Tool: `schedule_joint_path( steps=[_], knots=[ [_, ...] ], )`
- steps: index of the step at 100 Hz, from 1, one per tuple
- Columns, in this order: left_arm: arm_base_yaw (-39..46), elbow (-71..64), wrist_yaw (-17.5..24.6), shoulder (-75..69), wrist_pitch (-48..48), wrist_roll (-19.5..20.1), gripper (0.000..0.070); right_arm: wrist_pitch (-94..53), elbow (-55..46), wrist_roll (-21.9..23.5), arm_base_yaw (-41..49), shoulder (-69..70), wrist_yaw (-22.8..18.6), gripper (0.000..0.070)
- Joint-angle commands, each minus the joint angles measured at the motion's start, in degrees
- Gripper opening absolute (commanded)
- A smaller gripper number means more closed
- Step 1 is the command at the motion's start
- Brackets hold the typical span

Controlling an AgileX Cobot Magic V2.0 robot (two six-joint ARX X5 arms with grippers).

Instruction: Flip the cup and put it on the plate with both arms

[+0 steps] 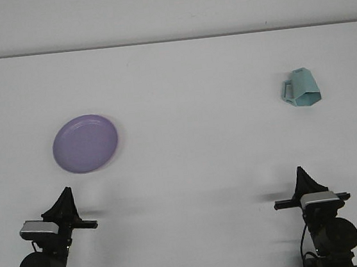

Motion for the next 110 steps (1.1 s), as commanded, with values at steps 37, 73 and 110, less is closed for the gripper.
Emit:
schedule_joint_path(
  steps=[37, 73, 110],
  knots=[
    [0.04, -0.55, -0.17, -0.09, 2.23, -14.67, 0.0012, -3.21, 15.12, 13.31, -0.04, 5.88, 8.00, 0.0000],
    [0.04, -0.55, -0.15, -0.07, 2.08, -14.58, 0.0012, 2.01, 31.89, -7.98, -1.92, 36.61, 12.66, 0.0036],
    [0.04, -0.52, -0.15, -0.07, 2.12, -14.56, 0.0012, 26.88, 31.89, -15.93, -11.21, 64.98, 8.39, 0.0496]
  ],
)
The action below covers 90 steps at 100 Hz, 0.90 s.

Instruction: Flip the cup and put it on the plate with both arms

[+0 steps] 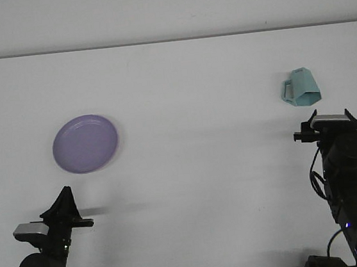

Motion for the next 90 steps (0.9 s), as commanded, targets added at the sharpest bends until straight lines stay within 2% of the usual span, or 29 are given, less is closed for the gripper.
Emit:
schedule_joint_path(
  steps=[1, 12, 27, 34, 58, 71, 90],
  knots=[
    [0.04, -0.55, -0.15, -0.07, 0.59, -0.04, 0.0012, 5.75, 0.31, -2.97, -1.51, 5.53, -2.36, 0.0496],
    [0.04, -0.55, -0.15, -0.07, 0.57, -0.04, 0.0012, 13.57, 0.35, -5.84, -3.54, 14.12, -5.77, 0.0496],
    [0.02, -0.55, -0.15, -0.07, 0.57, -0.04, 0.0012, 23.69, 1.29, -9.40, -5.77, 25.66, -6.73, 0.0496],
    [0.04, -0.55, -0.15, -0.07, 0.57, -0.04, 0.0012, 26.49, 3.15, -9.81, -6.99, 30.82, -8.81, 0.0495],
    [0.02, -0.55, -0.13, -0.07, 0.57, -0.04, 0.0012, 27.26, 15.58, -10.43, -8.81, 45.53, -9.62, 0.0495],
    [0.04, -0.55, -0.13, -0.07, 0.61, -0.04, 0.0012, 26.38, 21.90, -13.09, -9.18, 51.49, -12.15, 0.0495],
    [0.04, -0.57, -0.15, -0.07, 0.26, 1.51, 0.0012, 26.14, 28.48, -14.23, -9.55, 57.31, -15.50, 0.0494]
  ],
)
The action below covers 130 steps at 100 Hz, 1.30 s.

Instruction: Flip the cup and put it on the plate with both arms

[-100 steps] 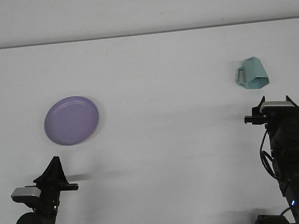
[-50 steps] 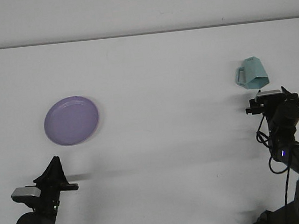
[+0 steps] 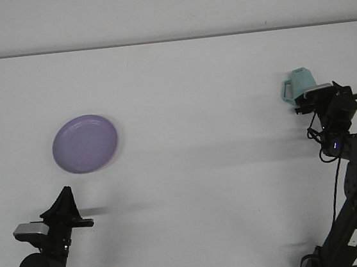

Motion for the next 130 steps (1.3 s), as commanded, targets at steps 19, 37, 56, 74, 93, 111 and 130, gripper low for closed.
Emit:
schedule_joint_path(
  steps=[19, 37, 56, 74, 93, 111, 130],
  knots=[
    [0.04, -0.55, -0.15, -0.07, 0.57, 1.40, 0.0012, 0.09, 6.45, -1.20, -0.66, 5.16, -3.91, 0.0479],
    [0.04, -0.55, -0.15, -0.07, 0.57, 1.40, 0.0012, -0.35, 8.07, -1.16, -0.70, 5.92, -6.88, 0.0263],
    [0.04, -0.55, -0.15, -0.07, 0.57, 1.40, 0.0012, -2.60, 8.85, -1.09, -0.68, 5.95, -9.33, 0.0005],
    [0.04, -0.55, -0.15, -0.07, 0.59, 1.40, 0.0012, -2.86, 8.85, 2.58, -0.63, 5.44, -9.29, 0.0005],
    [0.04, -0.55, -0.13, -0.07, 0.59, 1.38, 0.0012, -11.10, 8.85, 8.72, -0.24, 0.35, -9.09, 0.0005],
    [0.02, -0.55, -0.15, -0.07, 0.96, 1.31, 0.0012, -21.77, 8.85, 11.96, 1.88, -8.37, -8.70, 0.0004],
    [0.04, -0.55, -0.15, -0.07, 0.96, 1.31, 0.0012, -34.23, 8.85, 15.30, 4.72, -20.63, -8.70, 0.0005]
  ],
)
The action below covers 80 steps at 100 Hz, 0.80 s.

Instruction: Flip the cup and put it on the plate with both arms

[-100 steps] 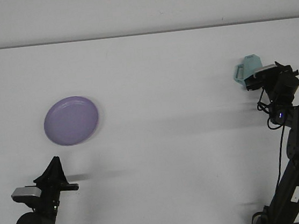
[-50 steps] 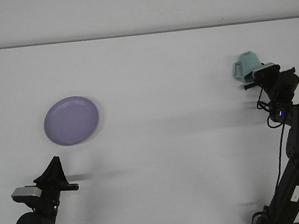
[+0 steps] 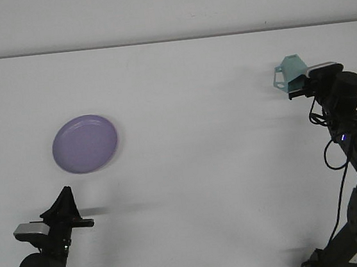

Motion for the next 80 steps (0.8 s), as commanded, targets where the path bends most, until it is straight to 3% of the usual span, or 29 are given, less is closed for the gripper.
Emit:
schedule_joint_path(
  steps=[1, 29, 51, 80],
  knots=[
    [0.04, -0.55, -0.15, -0.07, 0.85, 0.35, 0.0012, -3.41, 1.14, 3.37, 0.66, -4.31, -0.11, 0.0004],
    [0.02, -0.52, -0.09, -0.07, 0.85, 0.07, 0.0012, -31.36, 1.22, 12.20, 6.97, -23.67, -0.42, 0.0004],
    [0.02, -0.52, 0.35, -0.07, 0.87, -0.11, 0.0012, -52.72, 2.51, 11.63, 17.88, -31.15, -0.57, 0.0004],
    [0.02, -0.52, 1.46, -0.07, 0.50, -0.09, 0.0012, -74.18, 11.56, 8.33, 34.84, -24.24, 1.16, 0.0005]
  ],
)
